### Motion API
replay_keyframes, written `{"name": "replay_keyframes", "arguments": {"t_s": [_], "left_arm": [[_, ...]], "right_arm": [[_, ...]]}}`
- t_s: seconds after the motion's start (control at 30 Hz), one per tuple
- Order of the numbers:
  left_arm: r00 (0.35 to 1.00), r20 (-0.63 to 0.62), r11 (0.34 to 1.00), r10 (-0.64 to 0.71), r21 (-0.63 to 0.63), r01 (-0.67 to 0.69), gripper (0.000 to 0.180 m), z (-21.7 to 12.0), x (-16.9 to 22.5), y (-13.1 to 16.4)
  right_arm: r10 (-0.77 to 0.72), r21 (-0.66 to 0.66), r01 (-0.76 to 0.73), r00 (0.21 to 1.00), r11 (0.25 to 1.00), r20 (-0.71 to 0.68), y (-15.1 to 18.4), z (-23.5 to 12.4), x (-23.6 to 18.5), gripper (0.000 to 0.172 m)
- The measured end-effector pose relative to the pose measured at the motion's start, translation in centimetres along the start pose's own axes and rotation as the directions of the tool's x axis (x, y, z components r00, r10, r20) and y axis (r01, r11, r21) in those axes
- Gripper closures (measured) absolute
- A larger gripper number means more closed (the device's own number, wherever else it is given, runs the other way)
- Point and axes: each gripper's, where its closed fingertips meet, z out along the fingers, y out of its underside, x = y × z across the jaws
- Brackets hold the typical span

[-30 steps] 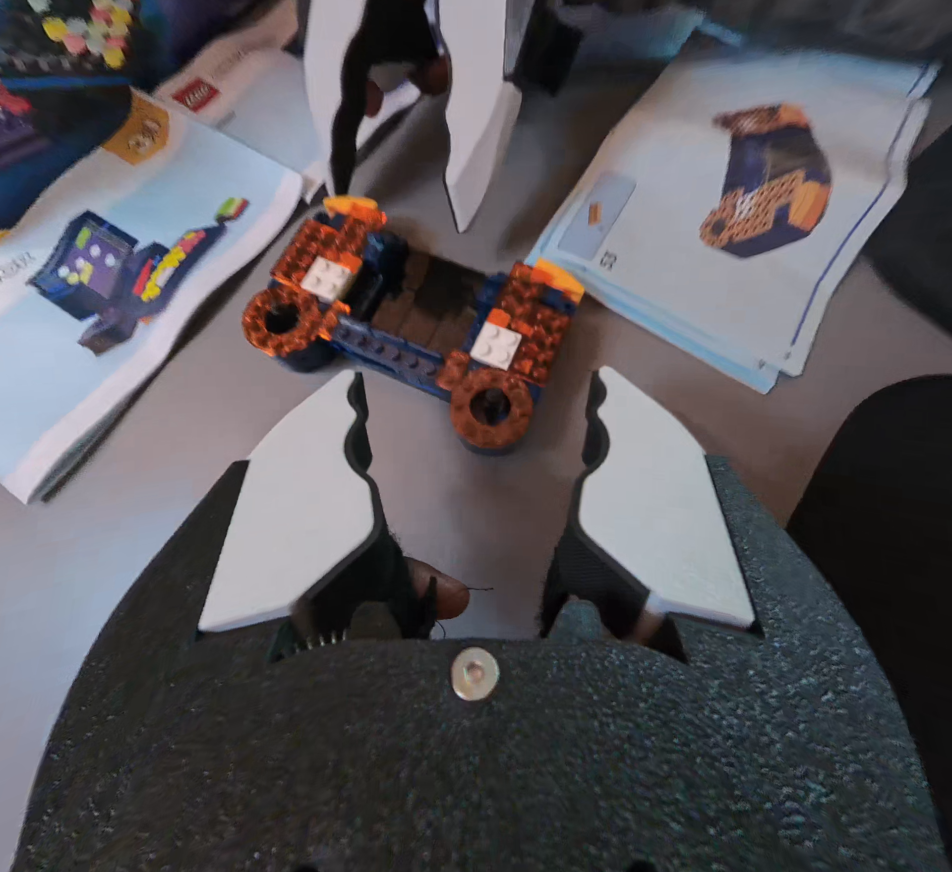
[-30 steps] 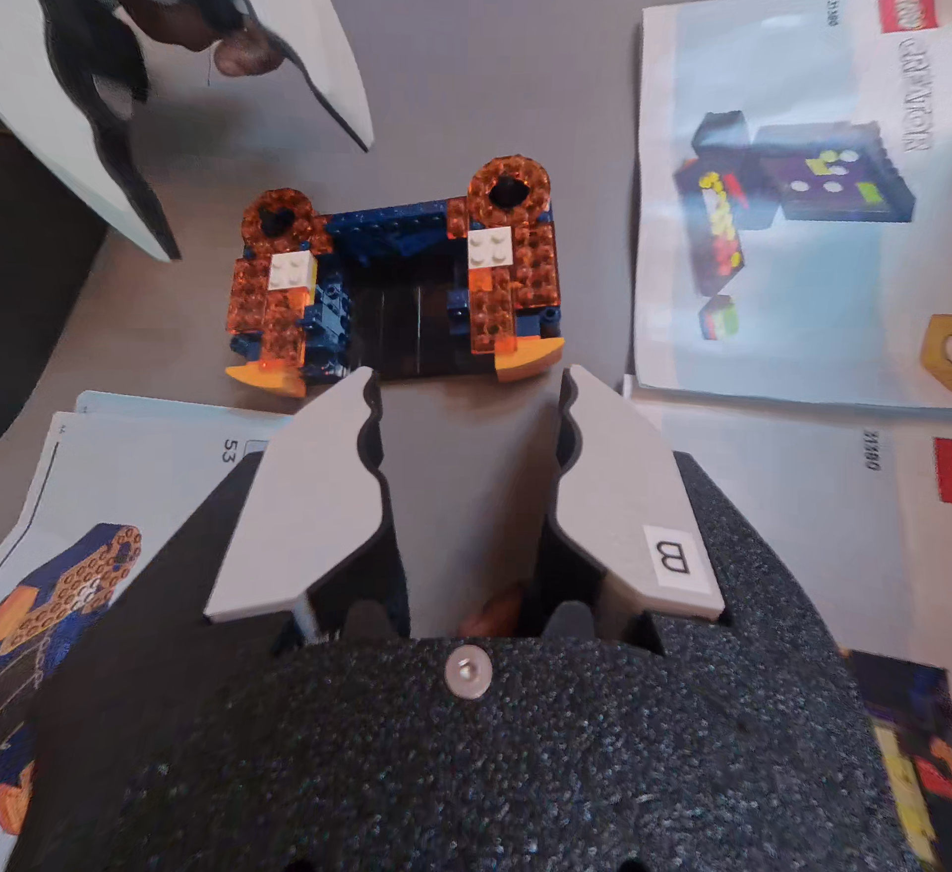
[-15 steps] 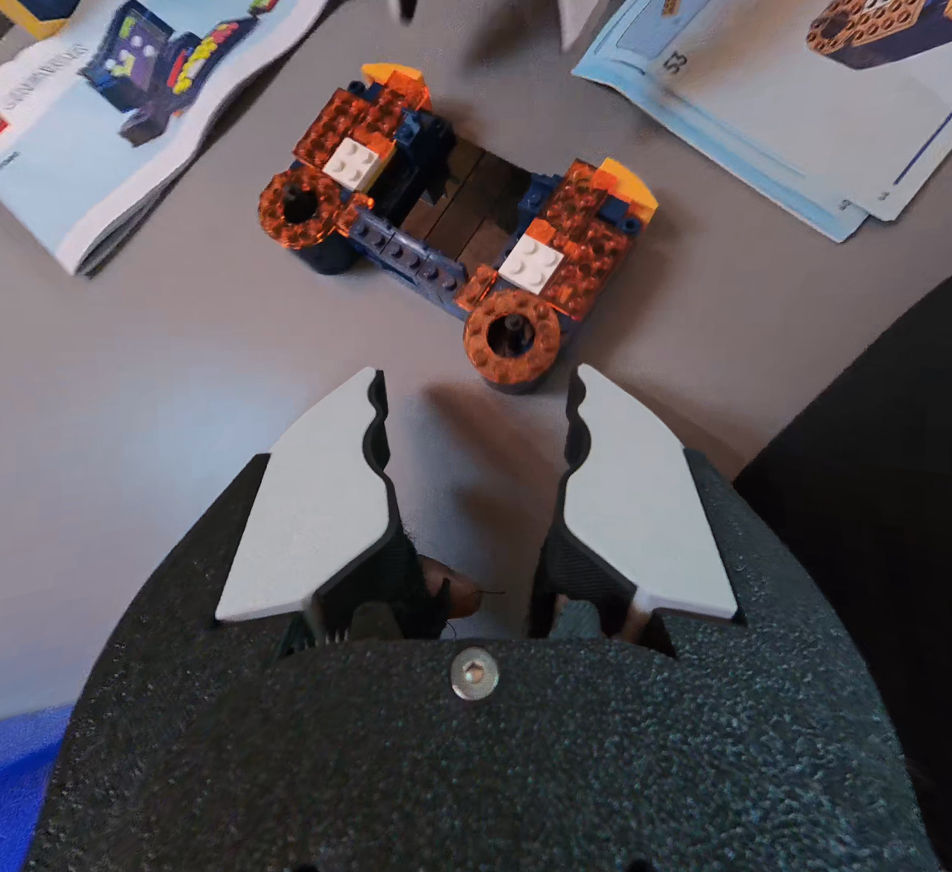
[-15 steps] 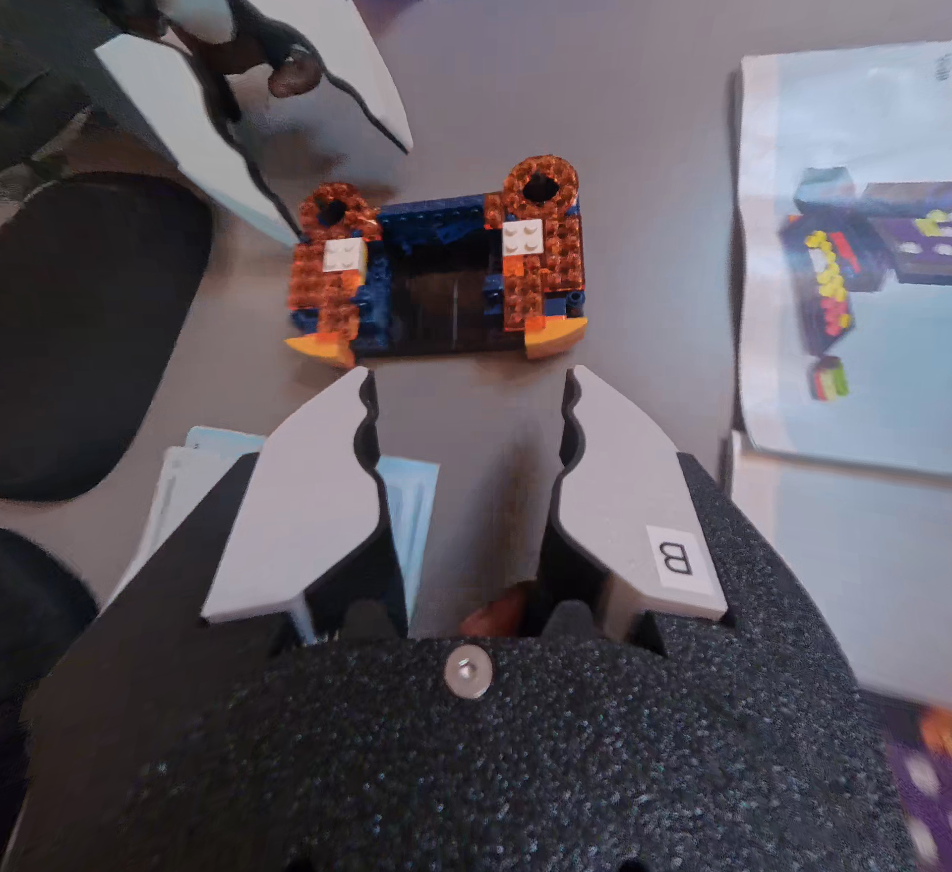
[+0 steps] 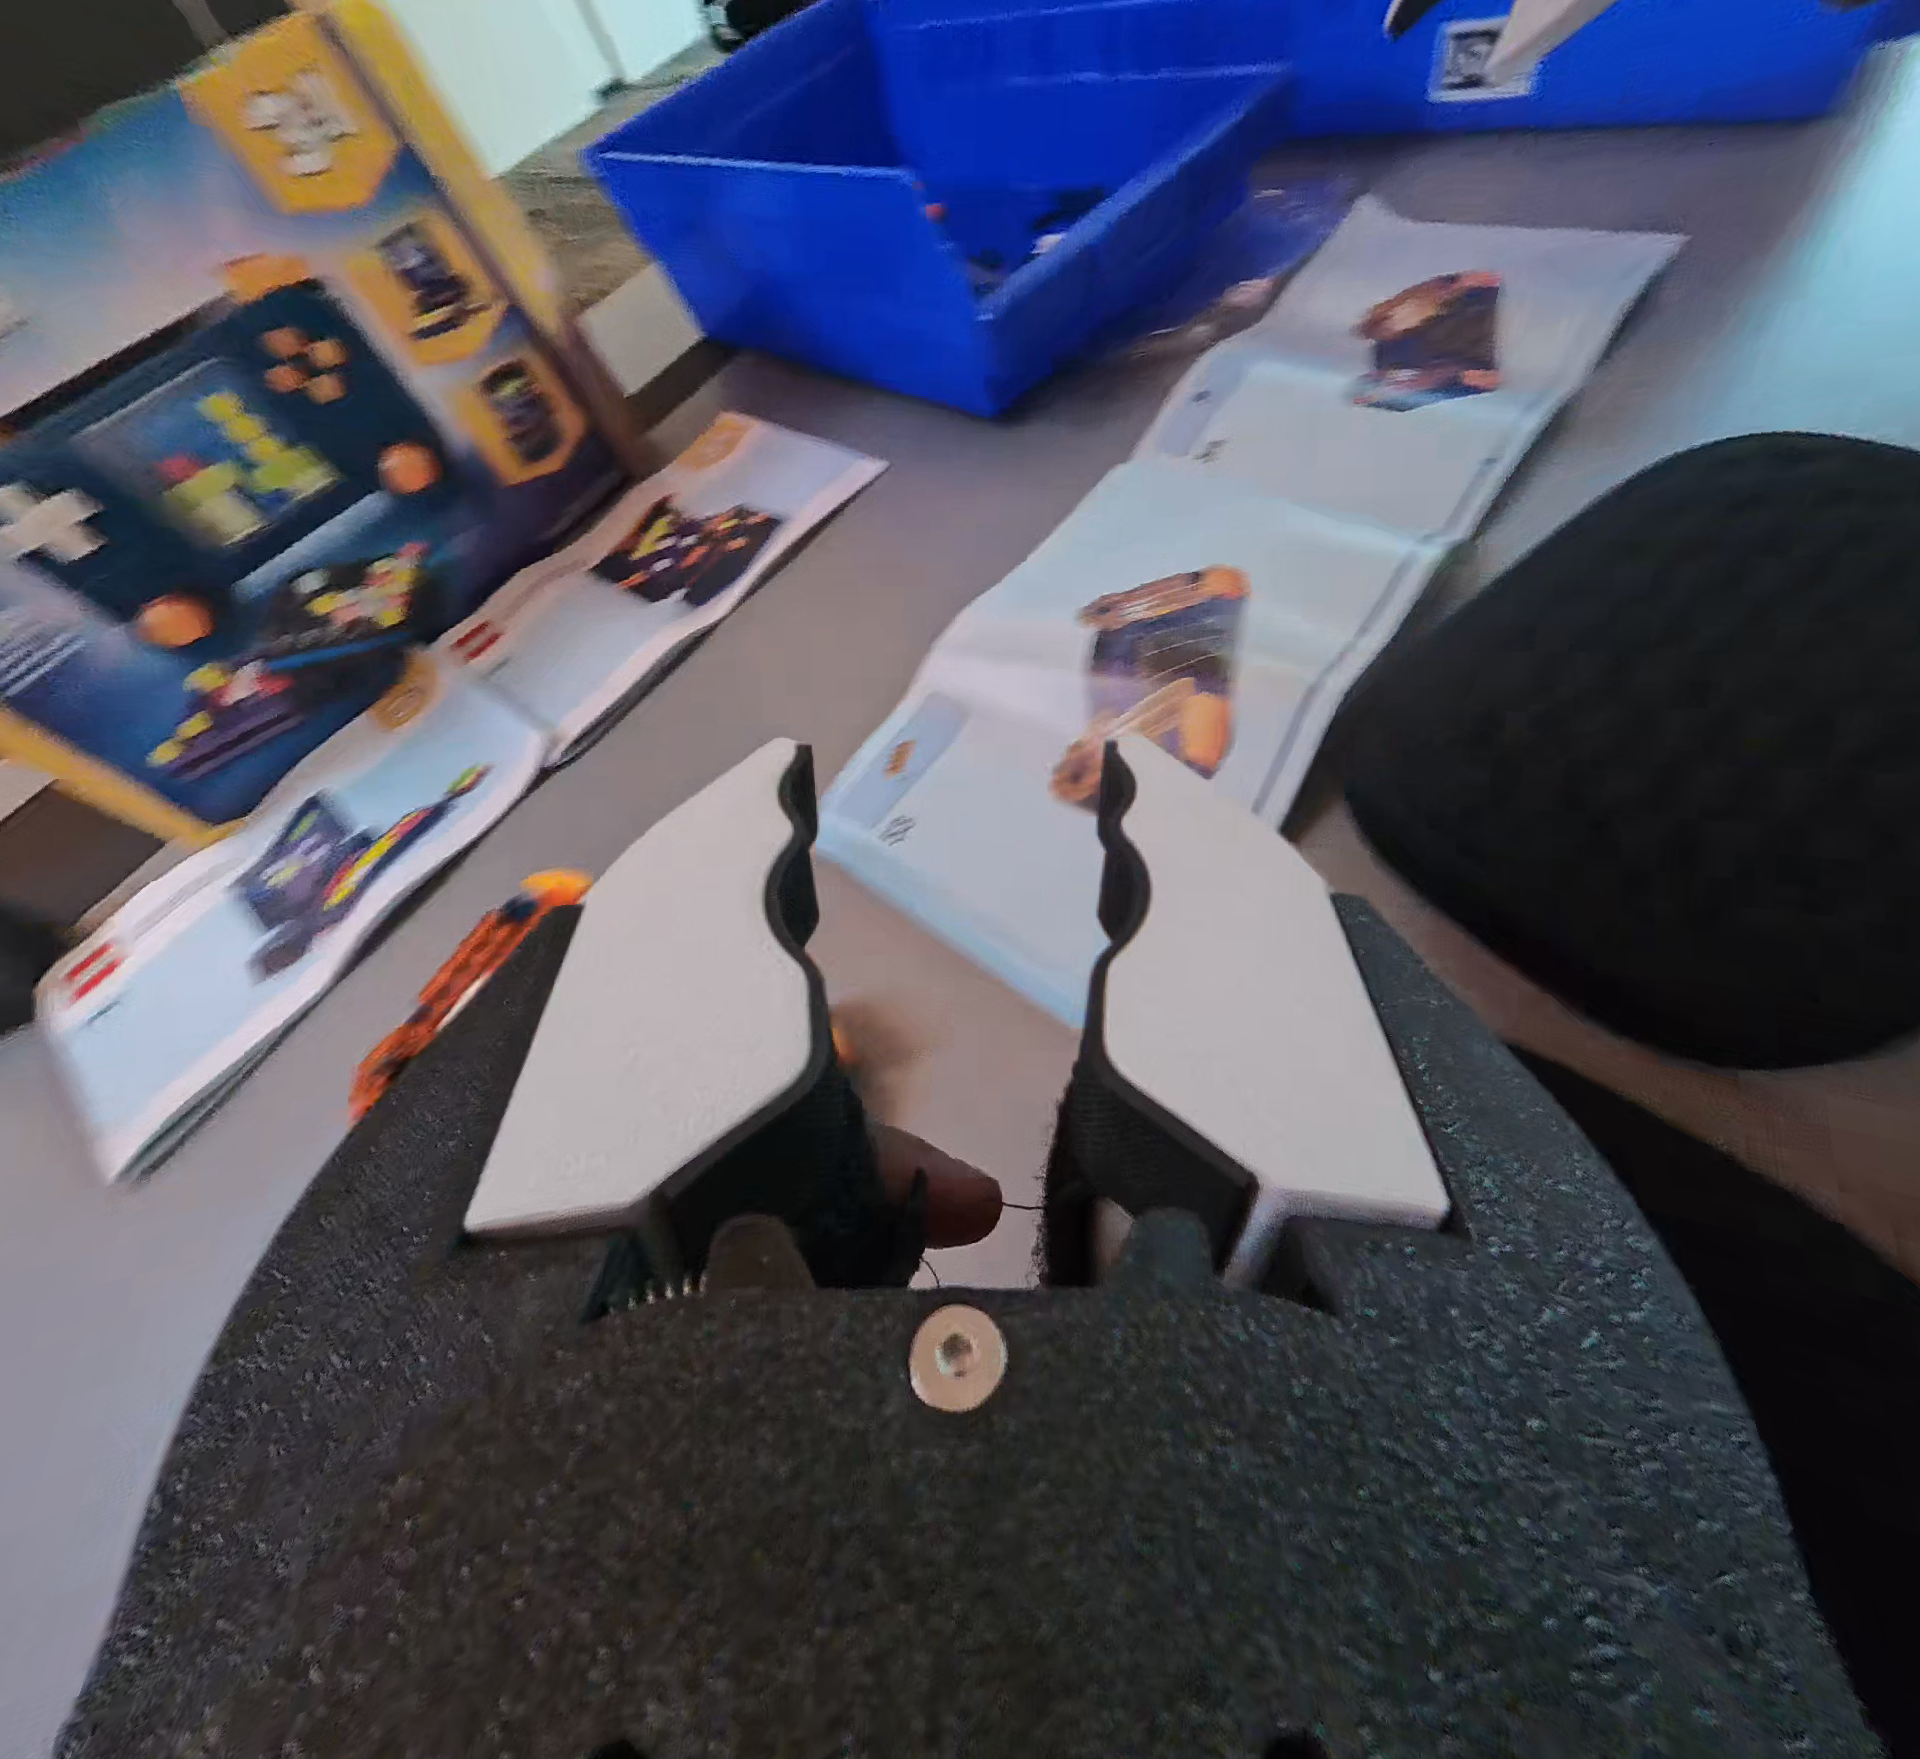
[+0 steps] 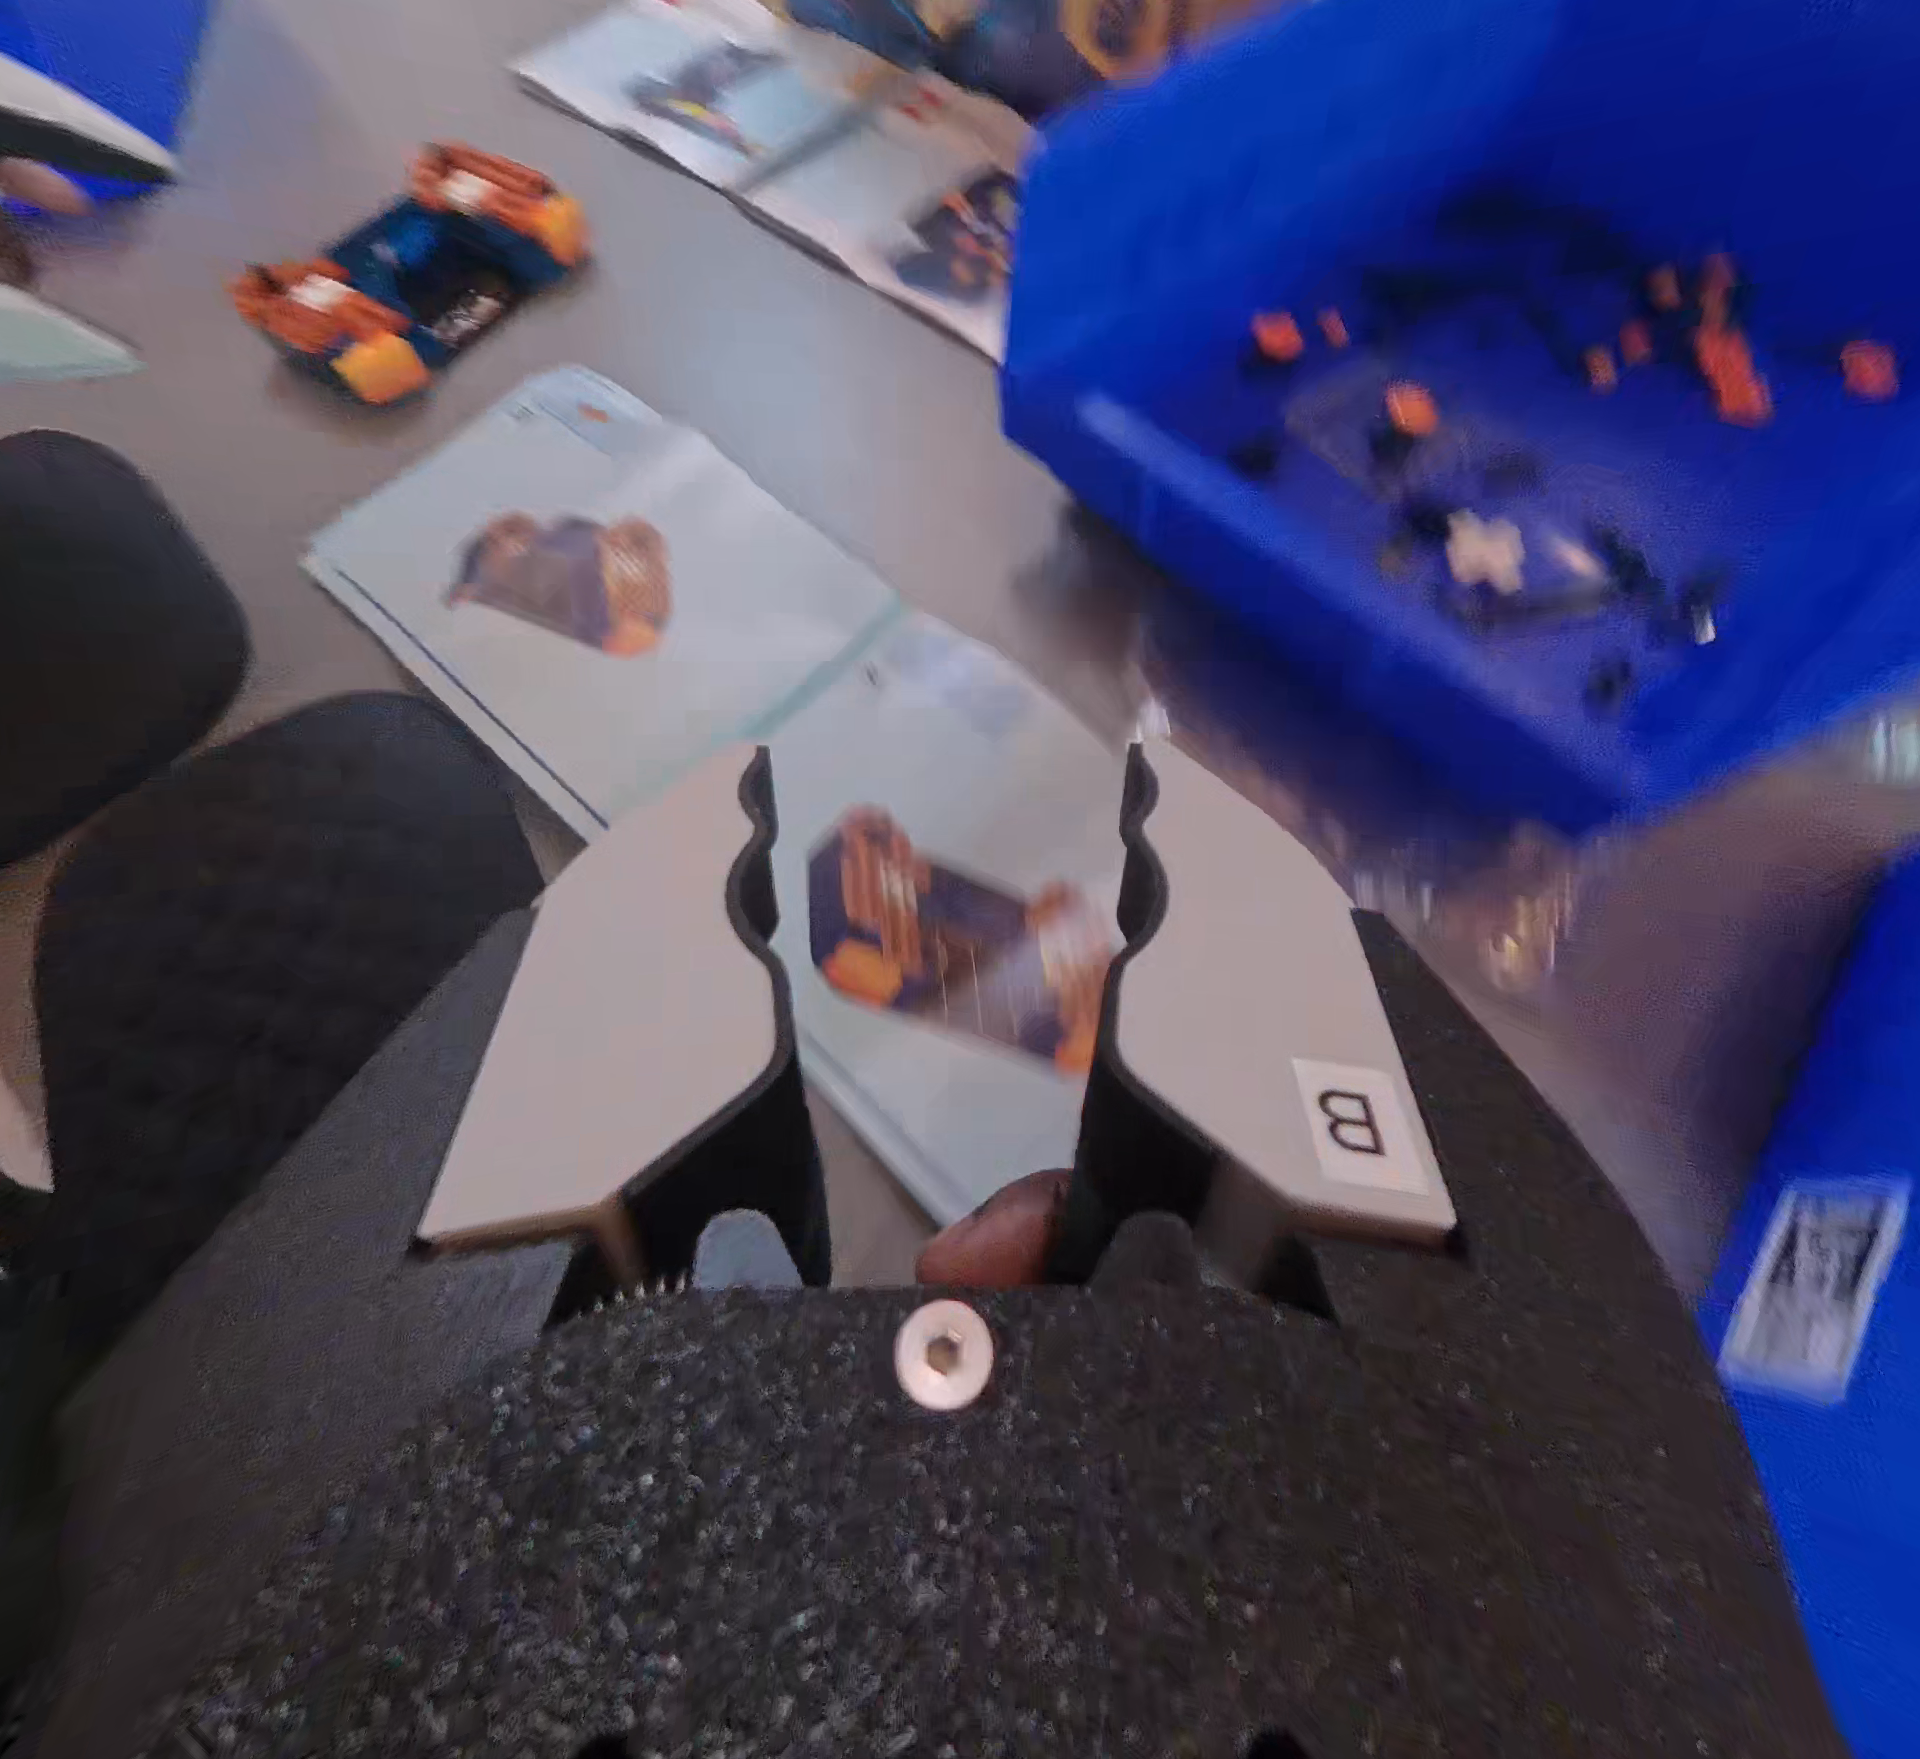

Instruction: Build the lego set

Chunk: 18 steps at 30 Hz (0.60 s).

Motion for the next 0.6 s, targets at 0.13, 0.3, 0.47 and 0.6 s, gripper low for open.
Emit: {"name": "replay_keyframes", "arguments": {"t_s": [0.13,0.3,0.47,0.6], "left_arm": [[0.992,-0.123,0.999,0.039,-0.007,-0.04,0.13,3.2,4.1,-1.0],[0.975,-0.19,0.992,0.113,-0.033,-0.122,0.131,5.4,7.1,-1.3],[0.969,-0.223,0.994,0.104,-0.01,-0.109,0.134,6.5,7.5,-2.1],[0.959,-0.248,0.99,0.141,0.017,-0.141,0.135,7.2,7.6,-3.1]], "right_arm": [[0.089,-0.081,-0.098,0.99,0.992,-0.11,4.3,0.0,1.9,0.108],[0.023,-0.31,-0.104,0.967,0.945,-0.255,8.7,1.2,3.2,0.096],[0.056,-0.229,-0.123,0.959,0.966,-0.279,9.3,2.2,2.3,0.129],[0.005,-0.225,-0.079,0.949,0.971,-0.315,9.2,2.3,2.1,0.172]]}}
